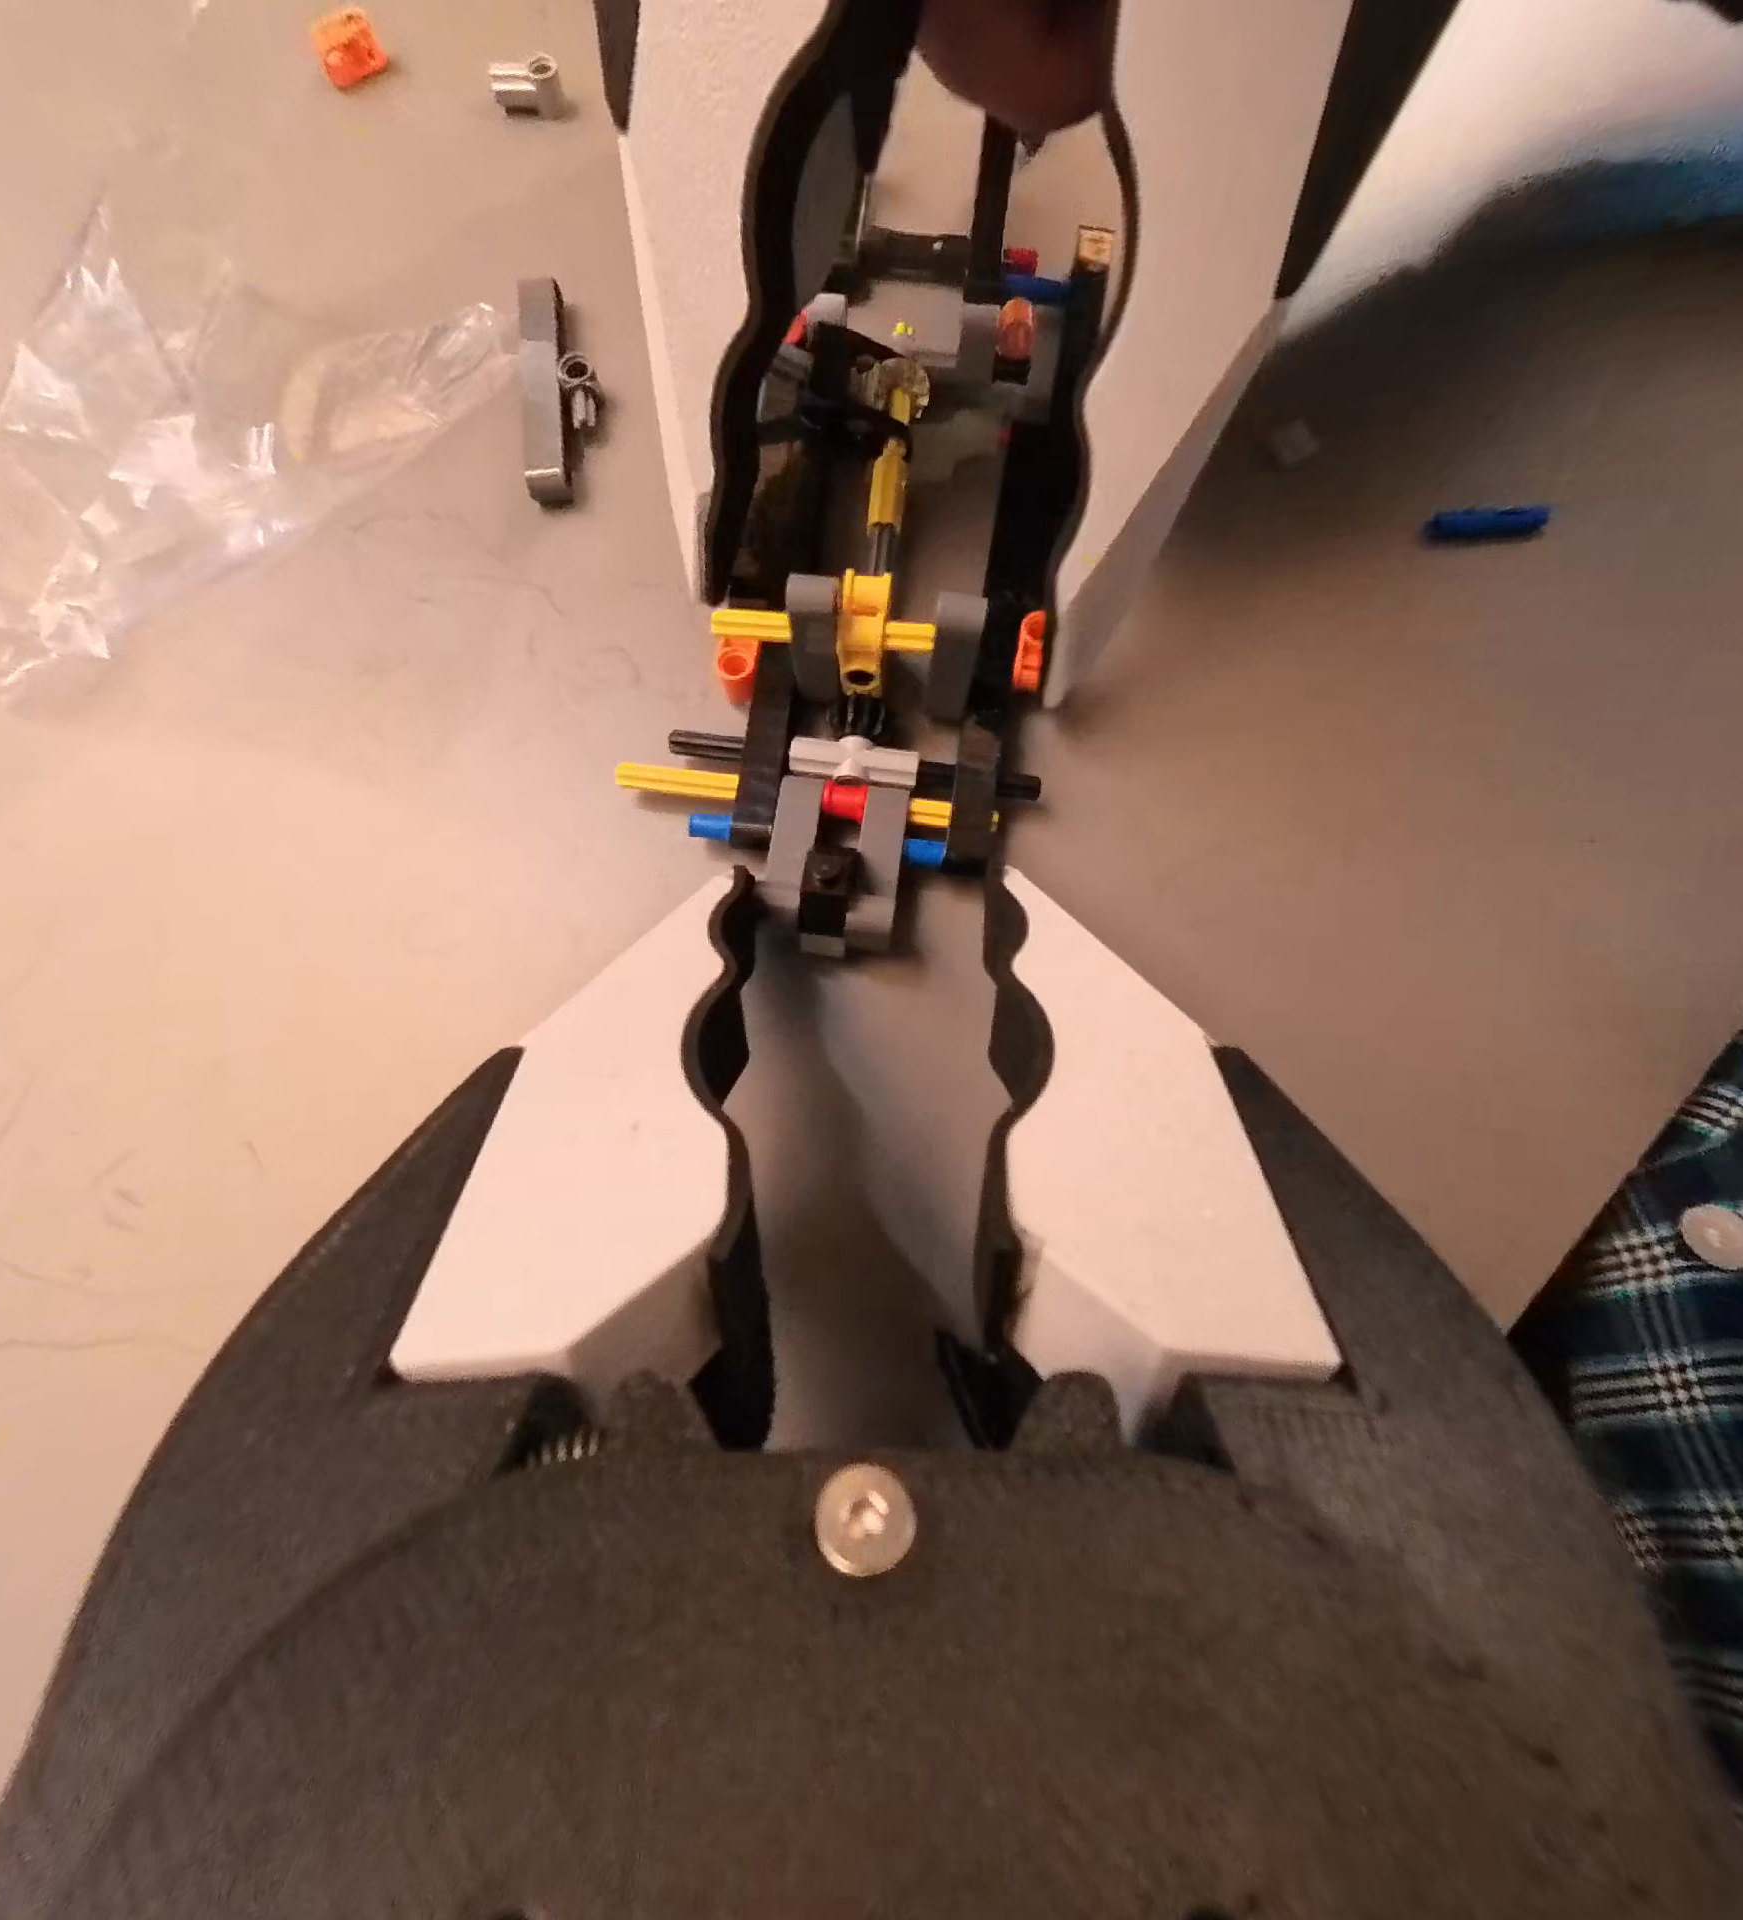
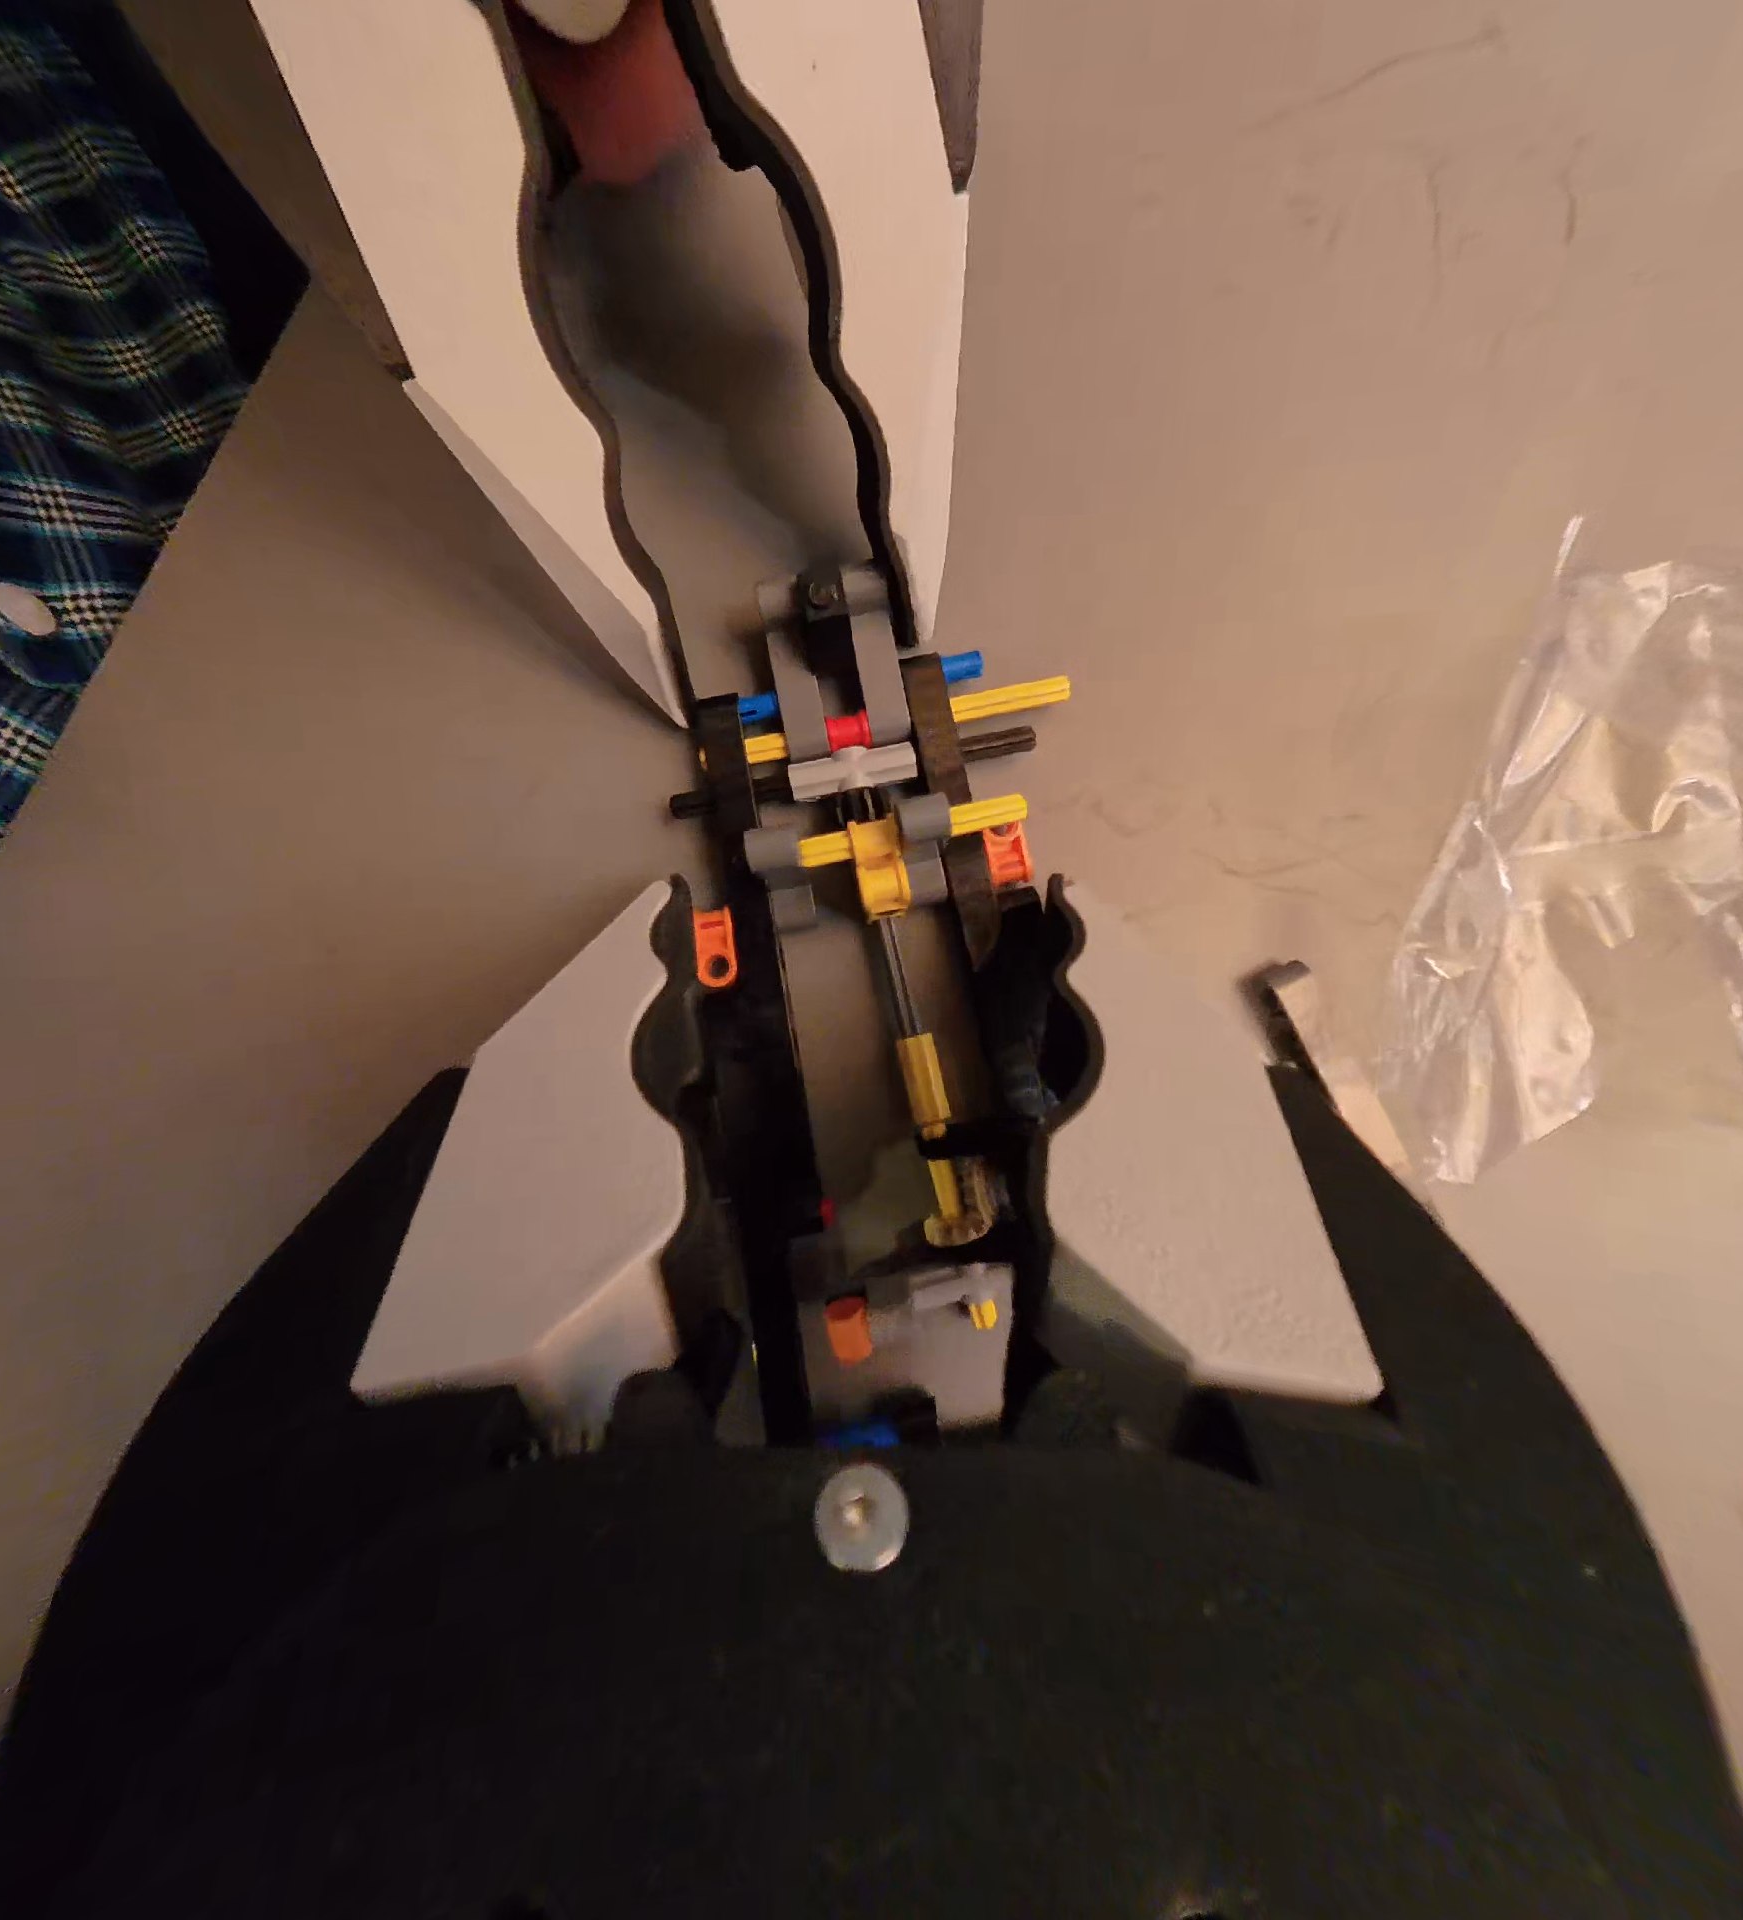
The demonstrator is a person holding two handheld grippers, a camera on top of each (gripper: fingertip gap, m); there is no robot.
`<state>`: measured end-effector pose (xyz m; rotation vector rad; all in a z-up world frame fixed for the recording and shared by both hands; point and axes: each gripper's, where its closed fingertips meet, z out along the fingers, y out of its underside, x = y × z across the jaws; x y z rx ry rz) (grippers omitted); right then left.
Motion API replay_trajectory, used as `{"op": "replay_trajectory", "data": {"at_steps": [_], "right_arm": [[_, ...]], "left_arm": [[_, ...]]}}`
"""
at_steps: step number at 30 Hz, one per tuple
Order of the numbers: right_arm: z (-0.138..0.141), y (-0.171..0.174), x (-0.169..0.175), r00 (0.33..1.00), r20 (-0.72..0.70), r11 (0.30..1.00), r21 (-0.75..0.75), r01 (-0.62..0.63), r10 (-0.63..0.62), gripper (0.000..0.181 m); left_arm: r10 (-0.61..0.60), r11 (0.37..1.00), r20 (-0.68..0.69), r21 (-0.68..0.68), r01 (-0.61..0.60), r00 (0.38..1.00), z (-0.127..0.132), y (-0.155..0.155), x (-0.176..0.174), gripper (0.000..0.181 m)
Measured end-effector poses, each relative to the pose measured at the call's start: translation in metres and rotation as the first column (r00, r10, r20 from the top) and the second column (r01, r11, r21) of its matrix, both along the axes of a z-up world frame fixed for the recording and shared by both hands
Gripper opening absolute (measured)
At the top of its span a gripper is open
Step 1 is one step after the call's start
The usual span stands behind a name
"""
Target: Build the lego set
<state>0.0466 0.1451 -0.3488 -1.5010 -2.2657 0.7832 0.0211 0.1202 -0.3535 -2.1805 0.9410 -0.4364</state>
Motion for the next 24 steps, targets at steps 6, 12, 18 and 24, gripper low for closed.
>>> {"op": "replay_trajectory", "data": {"at_steps": [6, 12, 18, 24], "right_arm": [[-0.002, 0.001, 0.001, 0.999, 0.037, 0.999, -0.043, -0.016, 0.017, 0.06], [-0.002, 0.001, 0.011, 0.996, 0.073, 0.999, -0.035, -0.04, 0.043, 0.074], [-0.005, 0.005, 0.017, 0.995, 0.087, 0.999, 0.009, -0.042, 0.041, 0.076], [-0.003, 0.009, 0.016, 0.997, 0.073, 0.999, 0.037, -0.022, 0.019, 0.074]], "left_arm": [[-0.029, 1.0, -0.004, -0.009, 0.029, 1.0, 0.0, -0.002, 0.002, 0.048], [-0.032, 0.999, -0.014, -0.009, 0.032, 0.999, -0.001, -0.002, 0.001, 0.048], [-0.037, 0.999, -0.007, -0.018, 0.037, 0.999, 0.0, -0.002, 0.001, 0.048], [-0.031, 0.999, -0.012, -0.018, 0.031, 0.999, 0.0, -0.002, 0.001, 0.048]]}}
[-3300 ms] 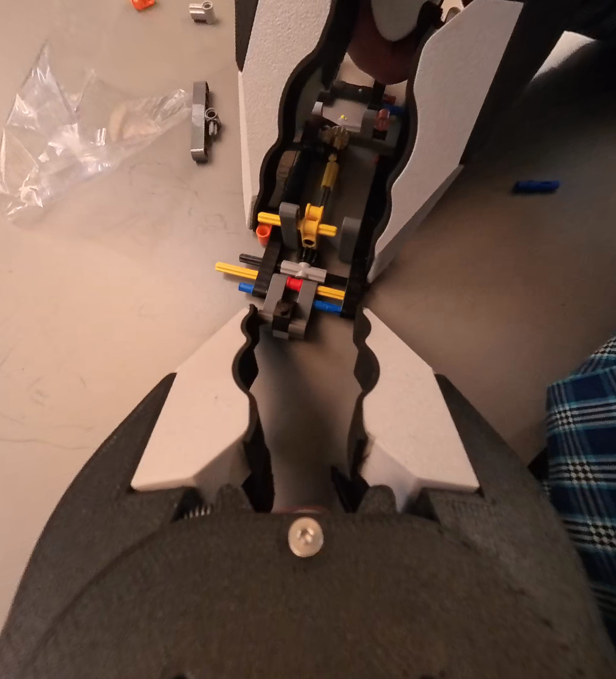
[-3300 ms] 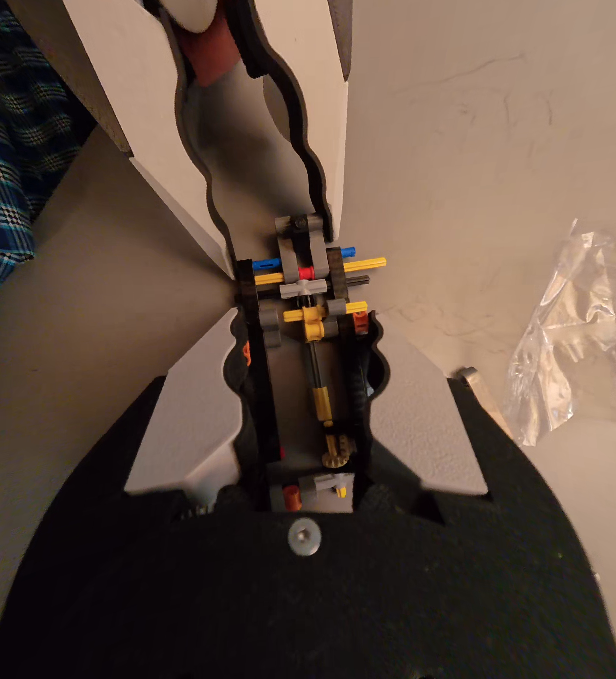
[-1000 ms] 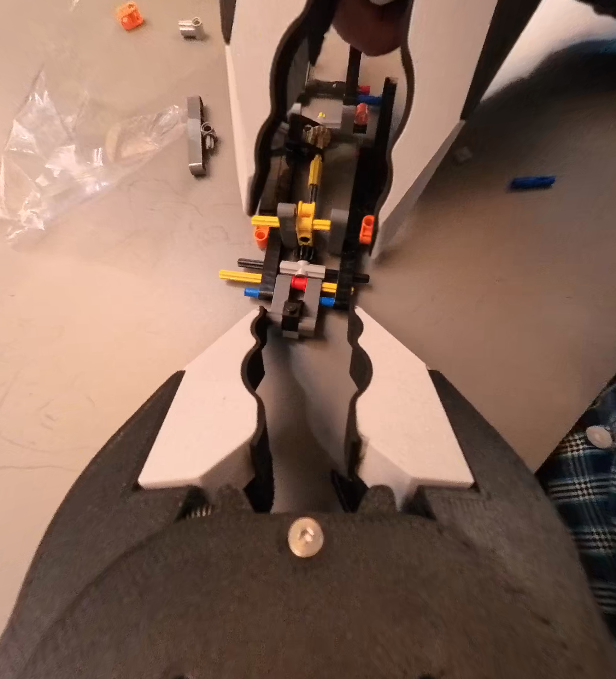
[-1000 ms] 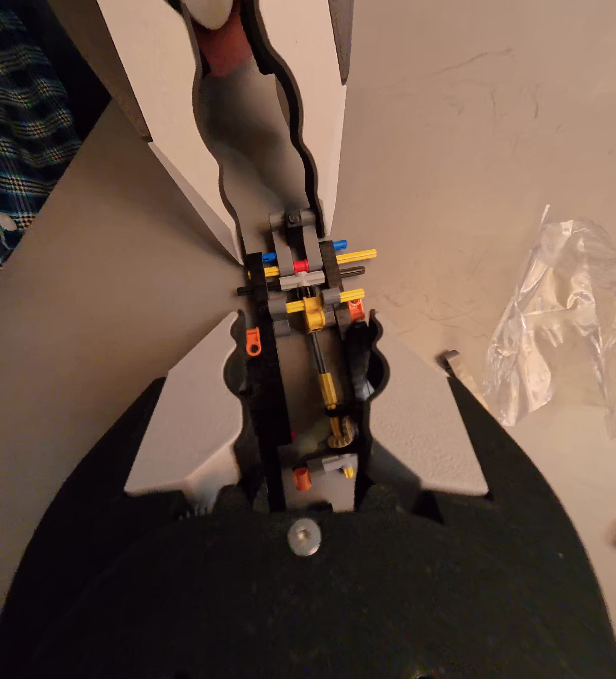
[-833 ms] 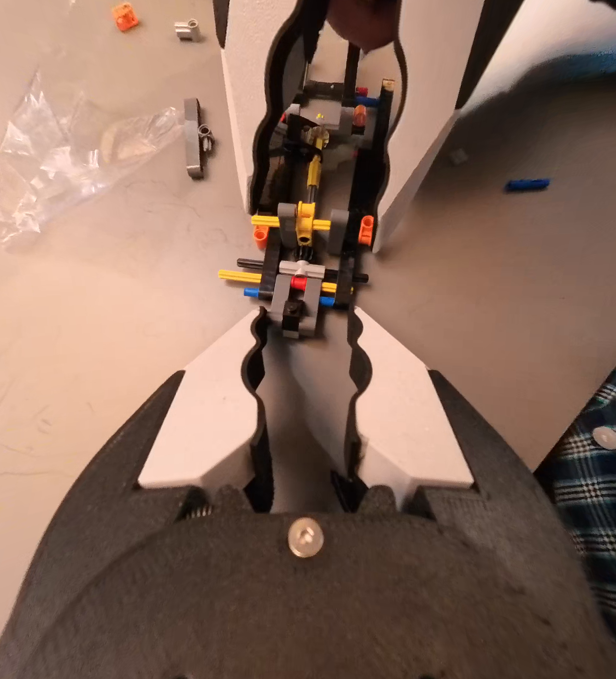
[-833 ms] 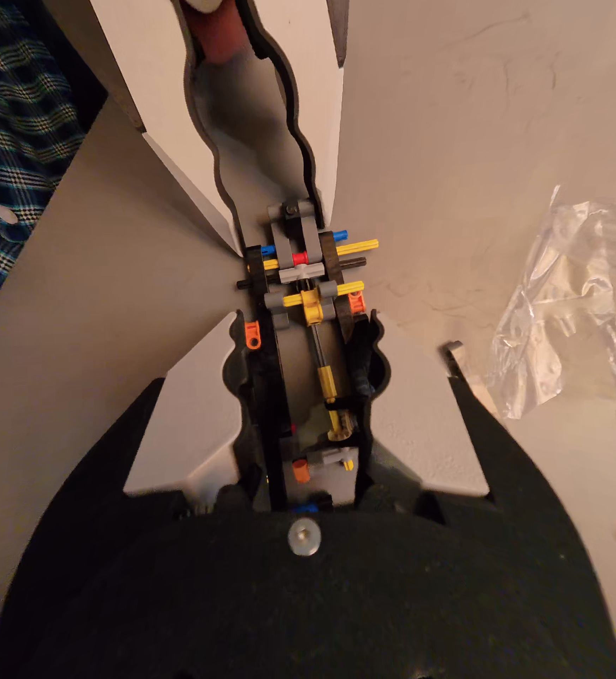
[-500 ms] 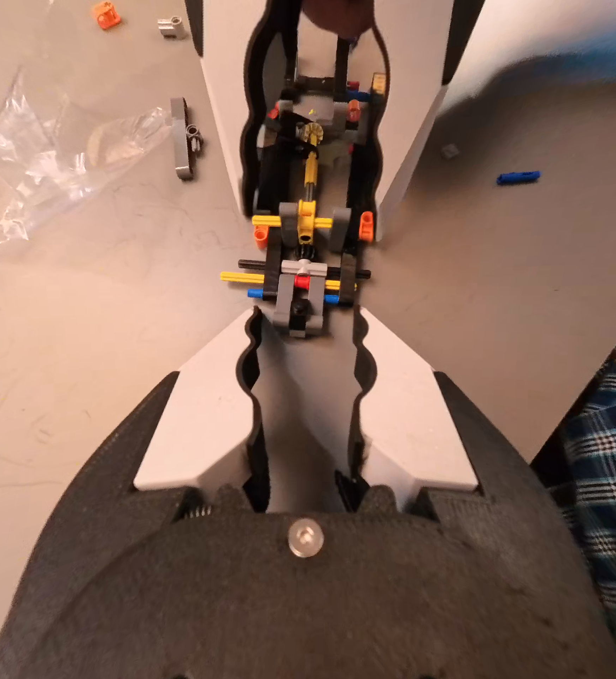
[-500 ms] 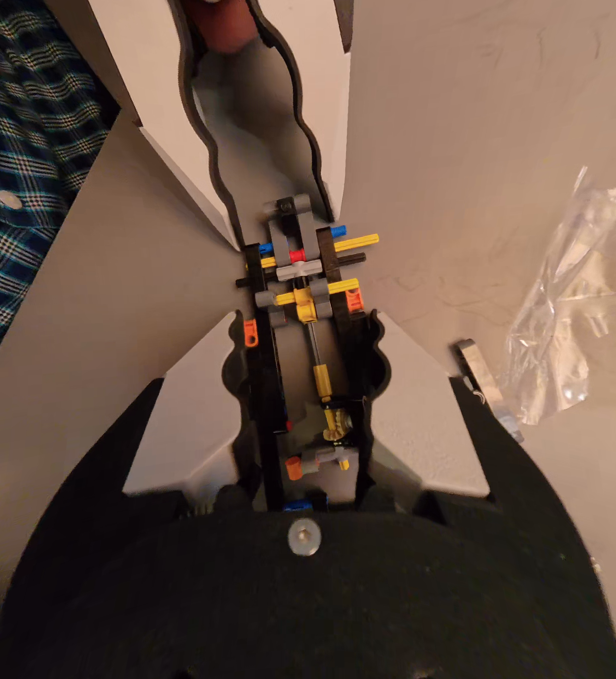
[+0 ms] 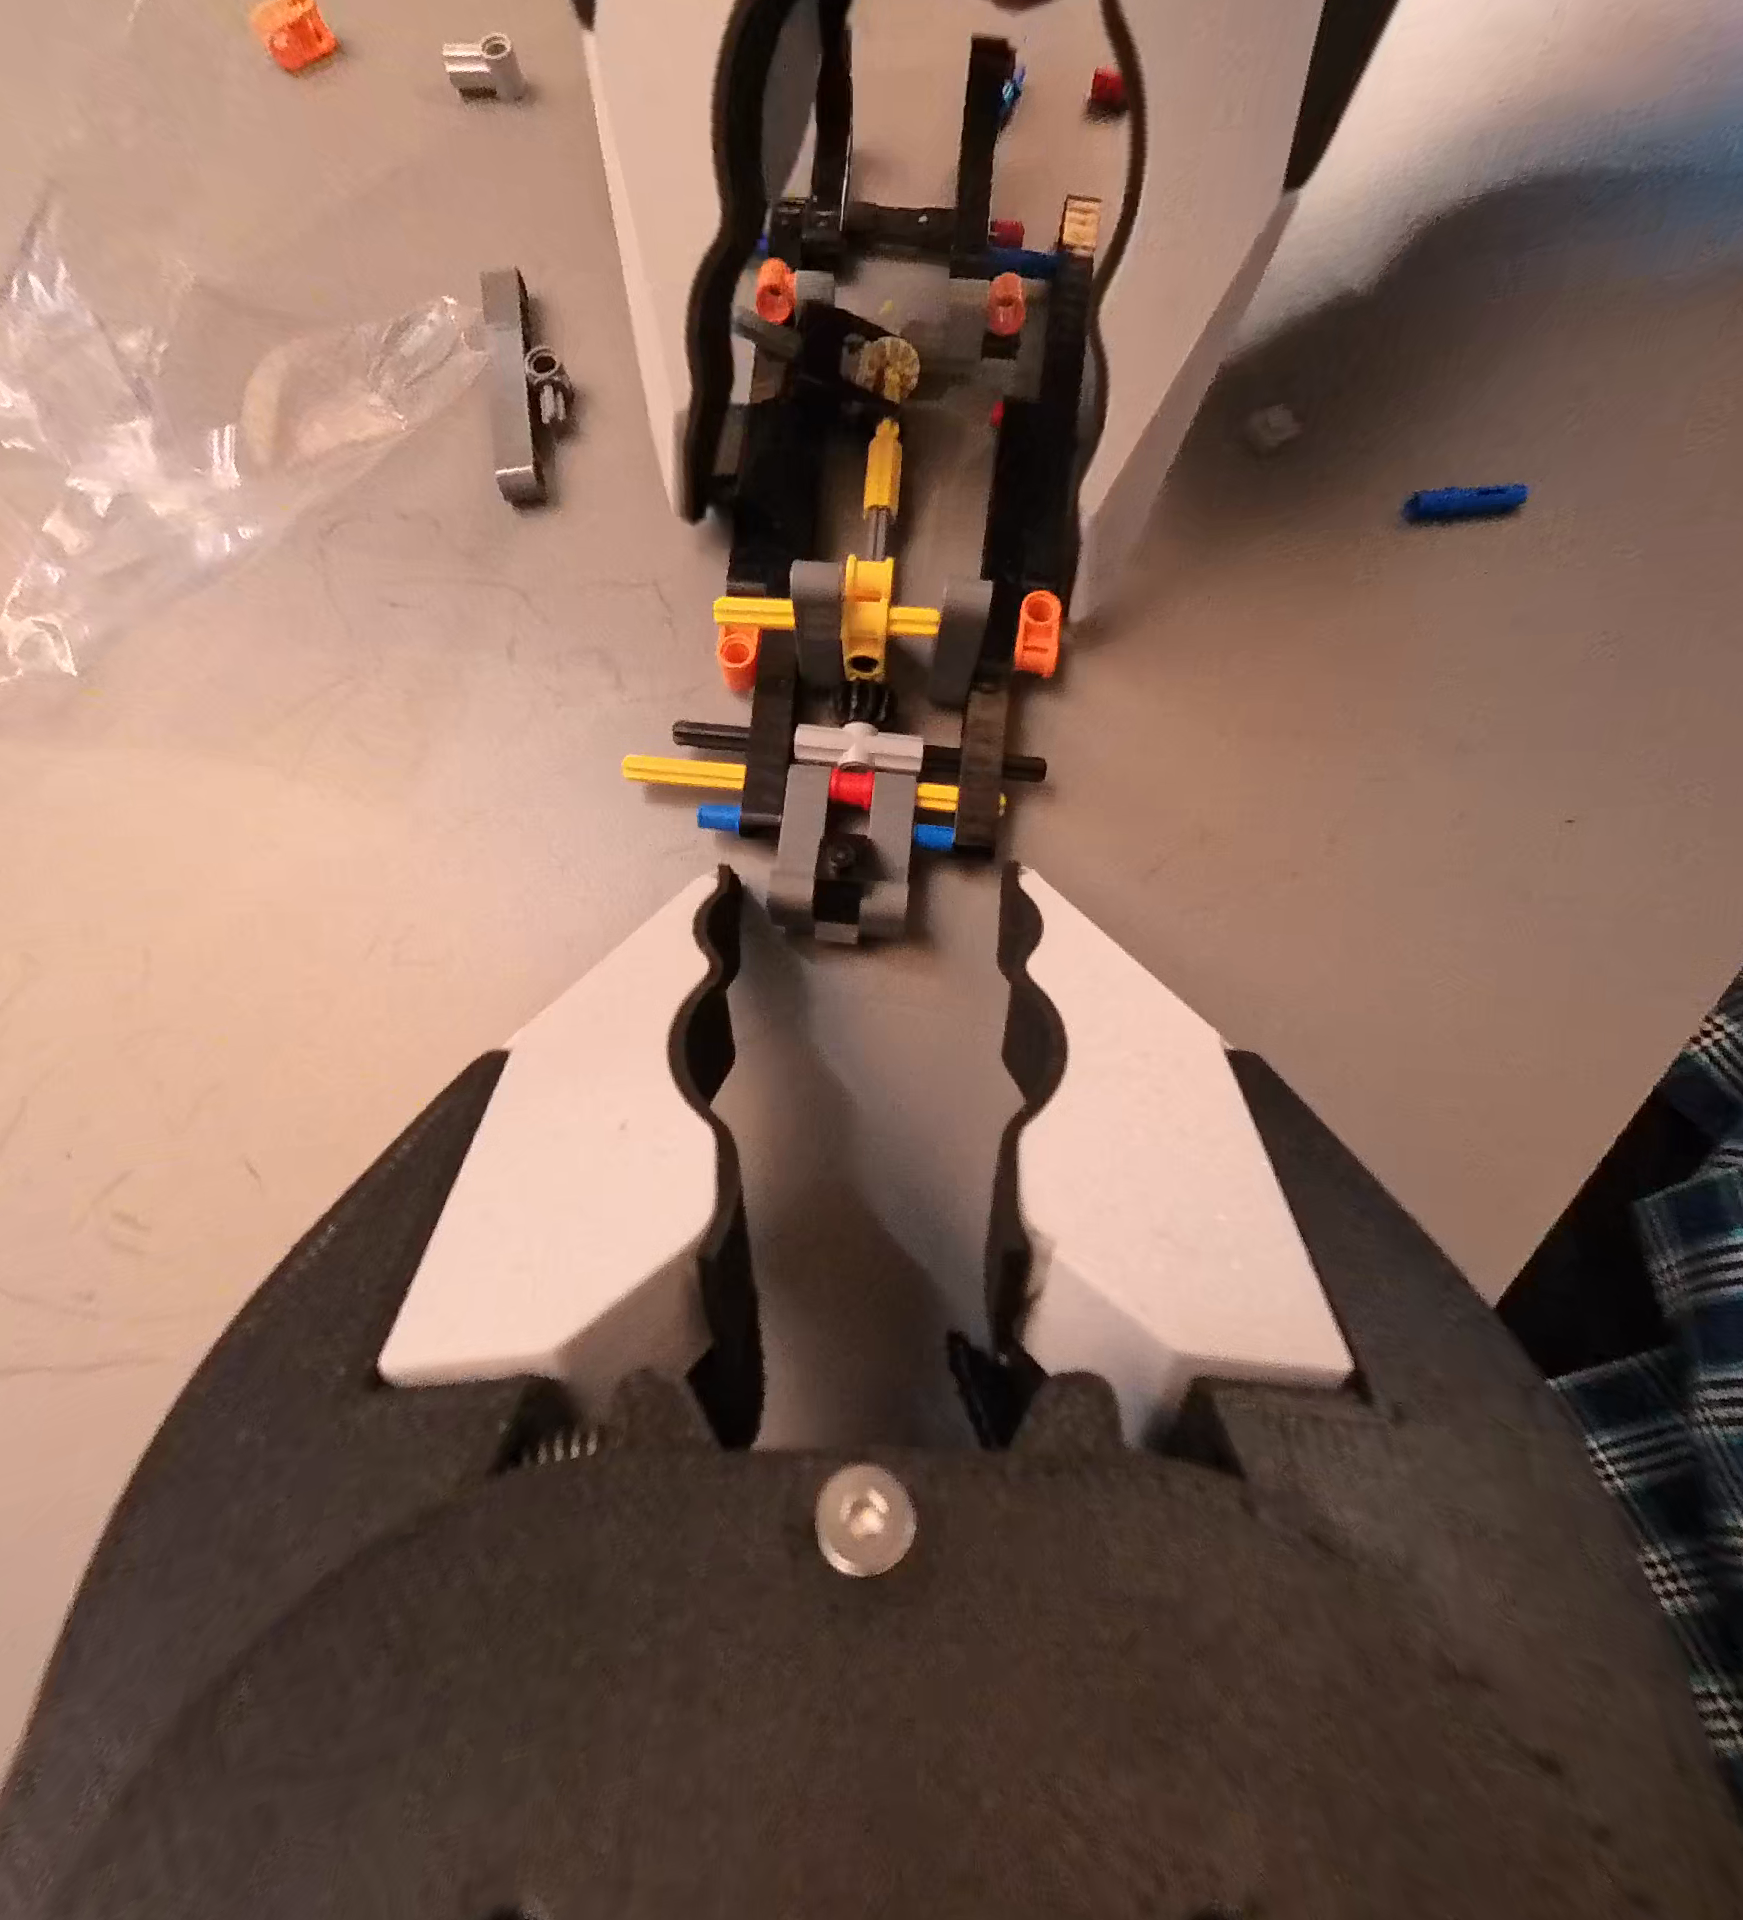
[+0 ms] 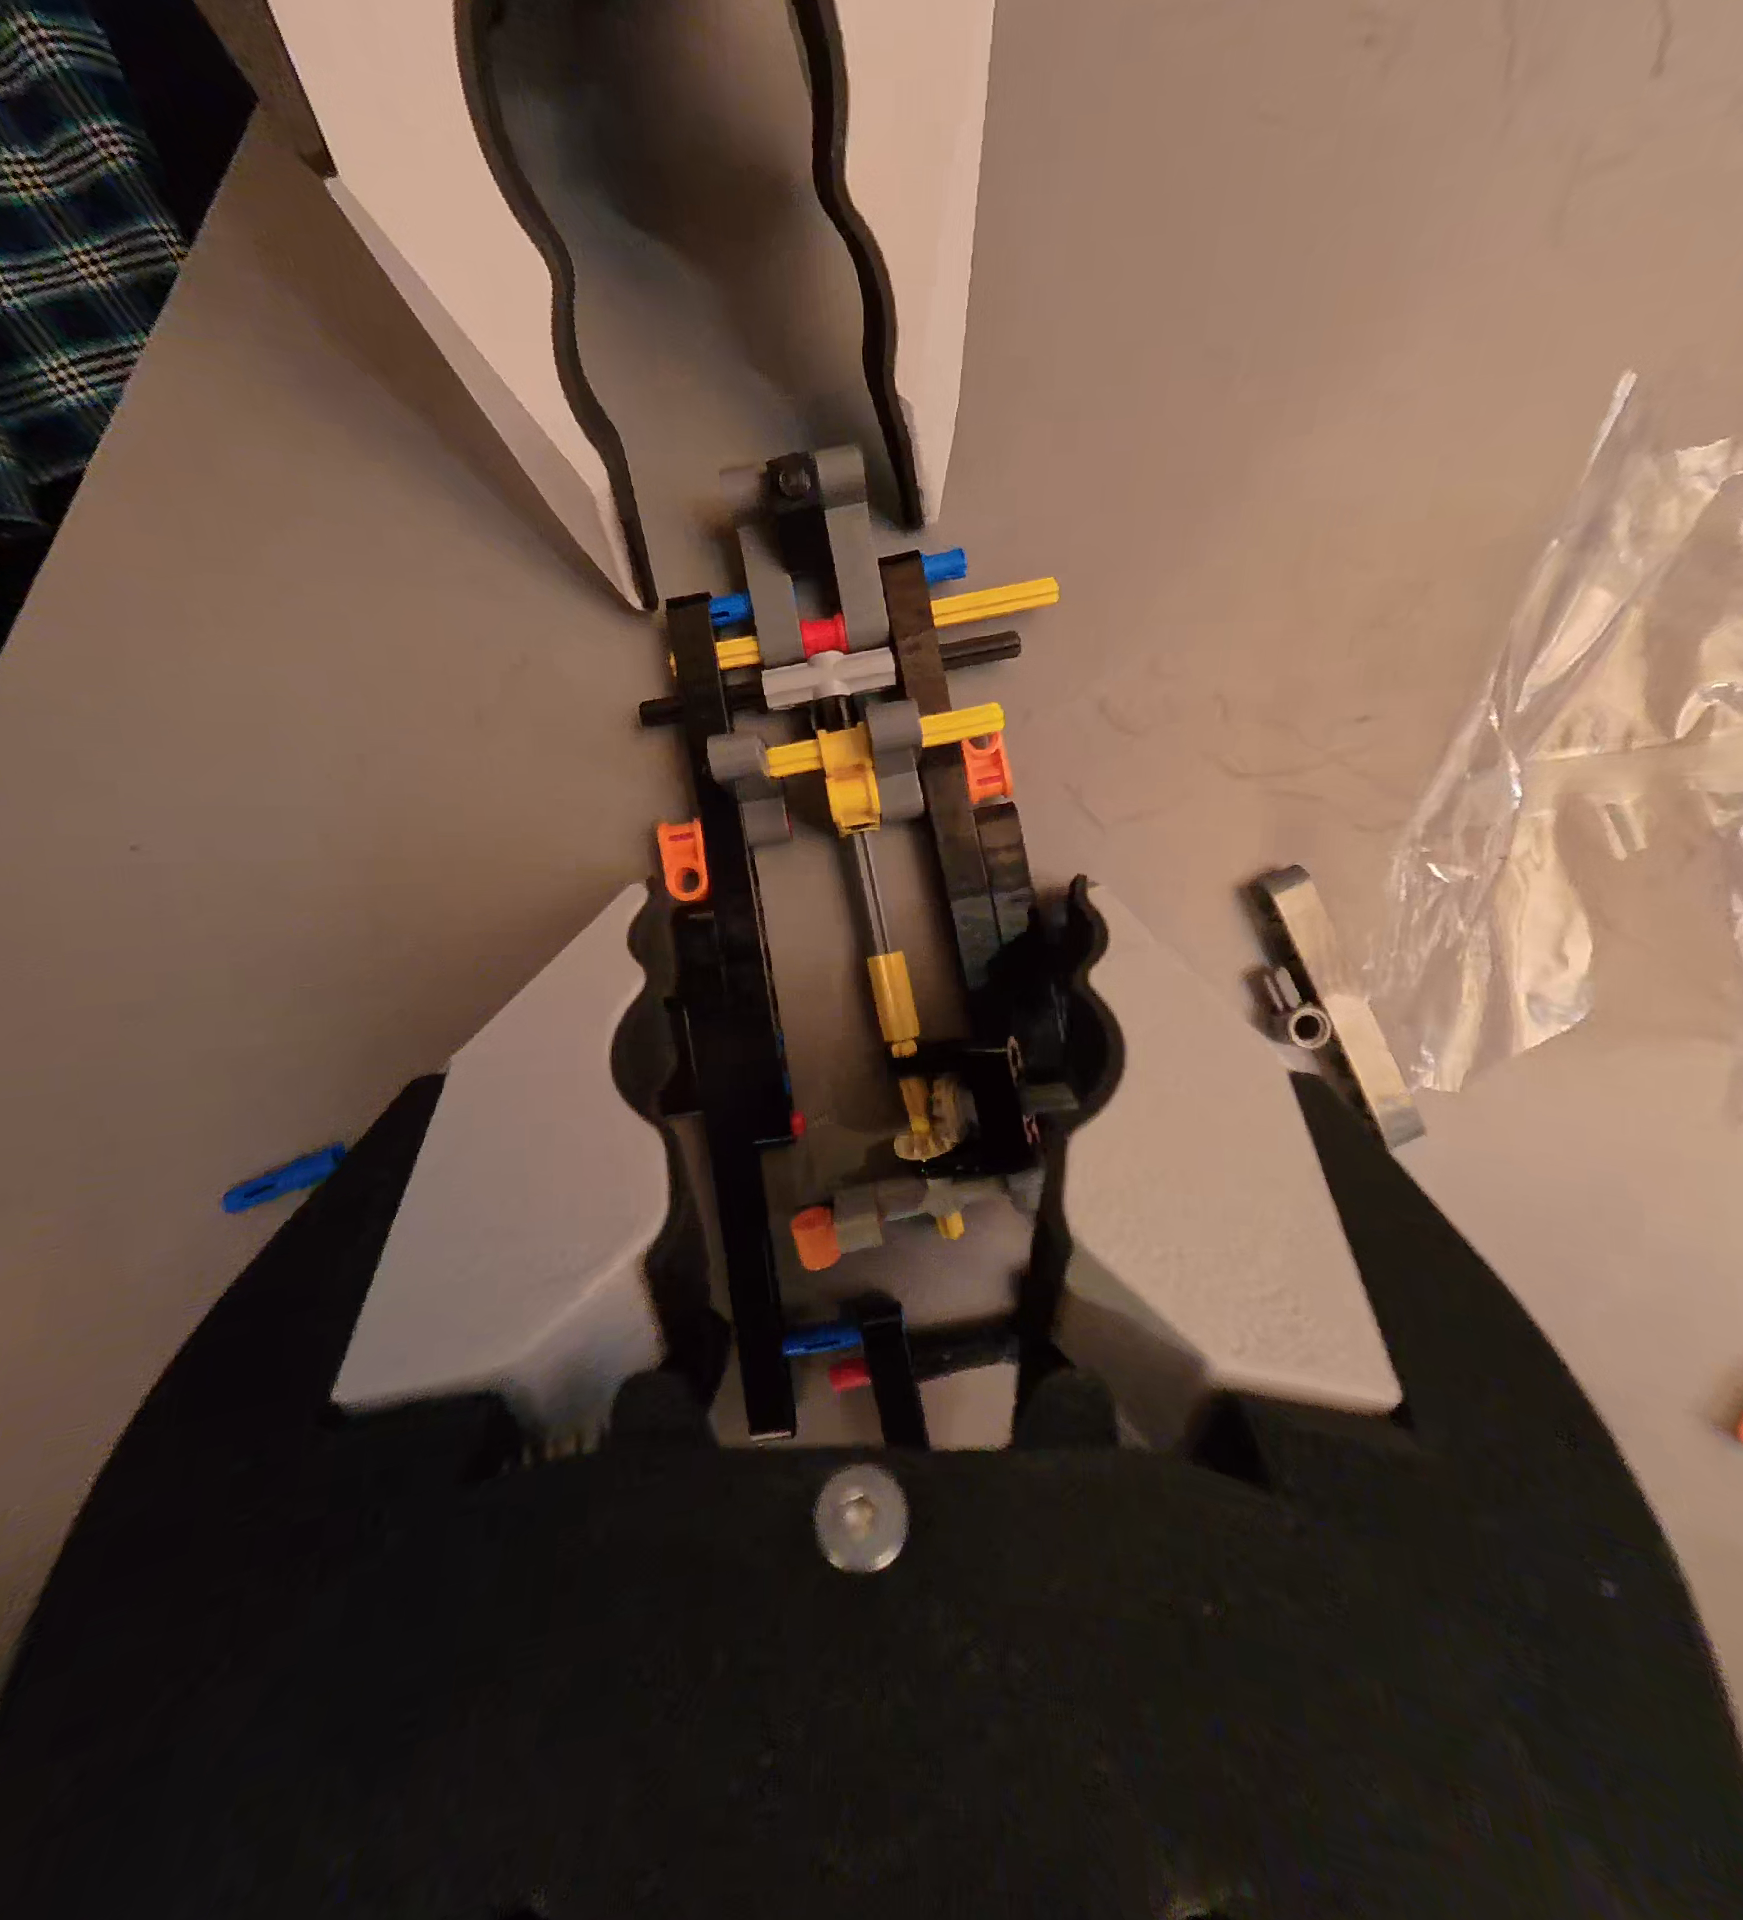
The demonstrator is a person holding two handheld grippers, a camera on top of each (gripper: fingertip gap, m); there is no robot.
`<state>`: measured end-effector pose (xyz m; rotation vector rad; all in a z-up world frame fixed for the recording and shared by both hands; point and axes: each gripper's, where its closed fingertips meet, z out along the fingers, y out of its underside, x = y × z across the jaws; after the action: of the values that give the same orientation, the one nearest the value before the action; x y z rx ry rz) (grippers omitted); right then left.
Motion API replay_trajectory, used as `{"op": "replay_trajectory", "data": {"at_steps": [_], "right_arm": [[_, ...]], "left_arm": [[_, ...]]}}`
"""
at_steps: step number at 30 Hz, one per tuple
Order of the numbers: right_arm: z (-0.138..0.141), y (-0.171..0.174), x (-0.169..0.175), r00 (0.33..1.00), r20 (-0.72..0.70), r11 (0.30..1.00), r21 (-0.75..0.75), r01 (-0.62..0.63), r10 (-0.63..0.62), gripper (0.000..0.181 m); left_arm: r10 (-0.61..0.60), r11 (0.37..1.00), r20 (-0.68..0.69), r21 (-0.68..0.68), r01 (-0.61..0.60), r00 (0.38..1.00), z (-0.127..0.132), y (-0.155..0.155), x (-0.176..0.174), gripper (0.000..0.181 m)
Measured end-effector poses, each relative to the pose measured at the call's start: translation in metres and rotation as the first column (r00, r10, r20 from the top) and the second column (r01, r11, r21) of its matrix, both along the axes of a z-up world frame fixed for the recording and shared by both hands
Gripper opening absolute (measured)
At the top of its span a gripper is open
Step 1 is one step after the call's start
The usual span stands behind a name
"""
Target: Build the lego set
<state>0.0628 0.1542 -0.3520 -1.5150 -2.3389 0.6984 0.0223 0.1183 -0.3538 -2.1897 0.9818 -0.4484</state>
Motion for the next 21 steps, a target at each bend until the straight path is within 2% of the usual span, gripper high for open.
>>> {"op": "replay_trajectory", "data": {"at_steps": [14, 21], "right_arm": [[0.006, 0.004, 0.018, 0.997, 0.004, 0.997, 0.028, 0.074, -0.074, 0.073], [0.01, 0.008, 0.025, 0.991, -0.023, 0.991, 0.029, 0.131, -0.13, 0.075]], "left_arm": [[0.006, 1.0, 0.023, 0.001, -0.006, 1.0, 0.0, 0.002, -0.001, 0.045], [0.004, 1.0, 0.009, 0.008, -0.004, 1.0, 0.0, 0.005, 0.002, 0.049]]}}
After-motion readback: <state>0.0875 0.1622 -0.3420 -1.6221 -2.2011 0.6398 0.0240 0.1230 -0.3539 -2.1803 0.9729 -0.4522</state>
